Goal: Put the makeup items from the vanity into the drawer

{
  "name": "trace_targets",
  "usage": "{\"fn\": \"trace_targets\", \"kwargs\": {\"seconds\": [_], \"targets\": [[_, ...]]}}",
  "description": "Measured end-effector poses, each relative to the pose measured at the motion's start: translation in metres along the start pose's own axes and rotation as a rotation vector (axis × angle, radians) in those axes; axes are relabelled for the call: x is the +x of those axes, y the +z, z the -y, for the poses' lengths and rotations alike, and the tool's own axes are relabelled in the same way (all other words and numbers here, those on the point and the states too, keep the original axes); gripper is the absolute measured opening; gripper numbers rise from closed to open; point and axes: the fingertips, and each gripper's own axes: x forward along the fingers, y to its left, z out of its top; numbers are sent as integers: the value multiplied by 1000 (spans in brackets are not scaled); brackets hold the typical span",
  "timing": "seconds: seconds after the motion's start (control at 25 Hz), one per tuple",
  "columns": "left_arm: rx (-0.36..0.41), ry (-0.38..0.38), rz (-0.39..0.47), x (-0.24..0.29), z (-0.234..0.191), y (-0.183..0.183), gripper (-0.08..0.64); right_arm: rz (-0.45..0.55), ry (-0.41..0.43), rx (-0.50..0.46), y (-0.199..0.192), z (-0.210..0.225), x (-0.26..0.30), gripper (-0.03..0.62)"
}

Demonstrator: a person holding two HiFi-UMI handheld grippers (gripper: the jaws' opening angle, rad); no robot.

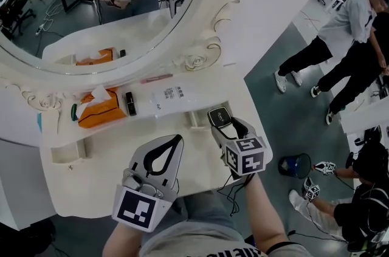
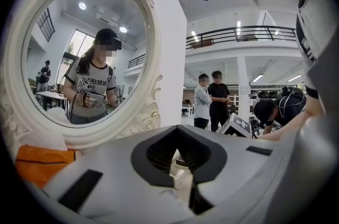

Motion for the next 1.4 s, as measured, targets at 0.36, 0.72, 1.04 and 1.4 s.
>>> {"fn": "trace_targets", "kwargs": {"seconds": [0.36, 0.72, 1.04, 1.4], "targets": [[-11, 24, -6, 2, -7, -3, 9, -33, 12, 5, -4, 1, 11, 302], [-16, 39, -7, 5, -9, -4, 9, -34, 4, 0, -5, 4, 17, 305], [-19, 49, -8, 4, -5, -5, 9, -7, 11, -5, 1, 5, 14, 304], [-11, 50, -5, -1, 3, -4, 9, 36, 32, 0, 7, 1, 3, 285]]}}
